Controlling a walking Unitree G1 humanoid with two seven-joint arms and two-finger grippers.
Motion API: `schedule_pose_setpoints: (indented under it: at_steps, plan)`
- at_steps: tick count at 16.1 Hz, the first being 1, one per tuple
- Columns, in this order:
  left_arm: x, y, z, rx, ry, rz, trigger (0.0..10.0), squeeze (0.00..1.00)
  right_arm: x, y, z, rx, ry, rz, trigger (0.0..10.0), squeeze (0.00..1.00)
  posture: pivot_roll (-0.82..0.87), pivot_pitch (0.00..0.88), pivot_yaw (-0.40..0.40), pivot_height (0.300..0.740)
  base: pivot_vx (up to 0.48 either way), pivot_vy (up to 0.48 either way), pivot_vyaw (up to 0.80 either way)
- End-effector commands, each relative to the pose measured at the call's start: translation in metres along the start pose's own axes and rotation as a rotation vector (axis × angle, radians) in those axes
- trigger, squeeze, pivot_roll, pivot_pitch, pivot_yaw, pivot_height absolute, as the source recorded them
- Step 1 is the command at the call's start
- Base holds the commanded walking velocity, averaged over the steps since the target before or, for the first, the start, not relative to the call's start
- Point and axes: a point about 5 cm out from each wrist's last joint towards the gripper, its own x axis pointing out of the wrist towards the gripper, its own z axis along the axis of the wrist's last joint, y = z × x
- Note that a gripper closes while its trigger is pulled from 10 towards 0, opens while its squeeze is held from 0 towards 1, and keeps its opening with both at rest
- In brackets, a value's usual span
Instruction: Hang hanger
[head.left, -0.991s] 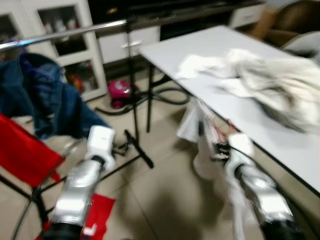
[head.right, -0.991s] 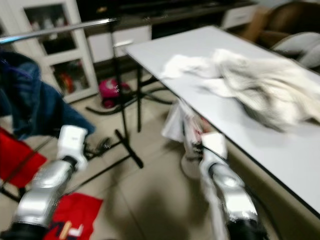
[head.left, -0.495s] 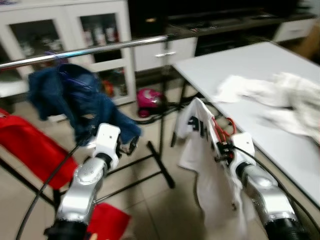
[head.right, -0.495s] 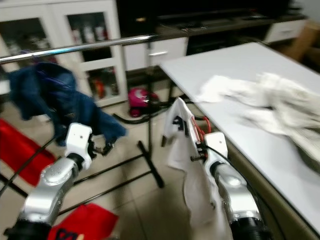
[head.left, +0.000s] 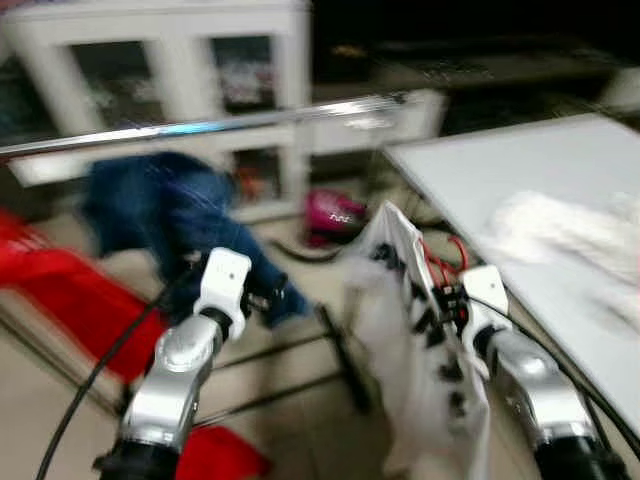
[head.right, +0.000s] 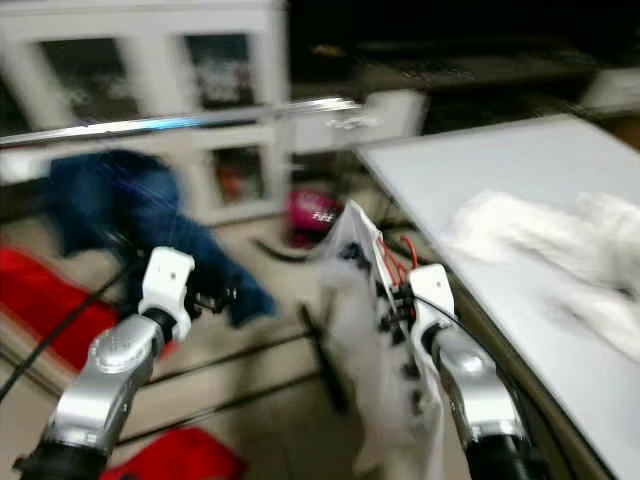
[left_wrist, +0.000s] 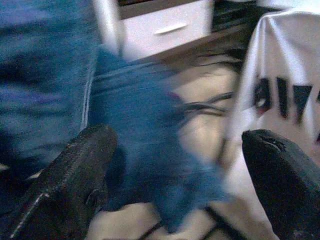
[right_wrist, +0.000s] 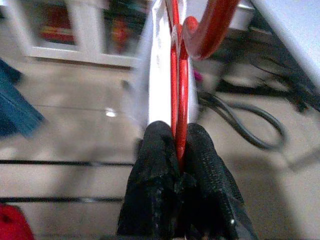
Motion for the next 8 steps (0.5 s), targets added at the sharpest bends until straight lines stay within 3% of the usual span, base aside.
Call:
schedule_pose_setpoints:
  at_steps: [1,5,7,8]
  plan:
    - [-0.001,-0.002,0.006,0.019,-0.025,-0.028,10.0,1.0,0.001,0.006,0.01,-0.031,-0.044,0.07,10.0,0.0,-0.02,0.0,-0.004,0.74,0.0,0.0,0.0]
    - [-0.004,-0.006,0.008,0.051,-0.04,-0.08,10.0,0.98,-0.006,0.006,0.008,-0.091,-0.004,0.16,10.0,0.0,-0.02,0.0,-0.009,0.74,0.0,0.0,0.0]
    - [-0.005,-0.005,0.007,0.066,-0.032,-0.081,10.0,0.84,-0.008,-0.003,0.006,-0.109,0.014,0.14,10.0,0.0,-0.01,0.003,-0.008,0.74,0.0,0.0,0.0]
    - [-0.005,-0.005,0.006,0.07,-0.029,-0.081,10.0,0.81,-0.007,-0.005,0.007,-0.096,0.012,0.129,10.0,0.0,-0.01,0.004,-0.006,0.74,0.0,0.0,0.0]
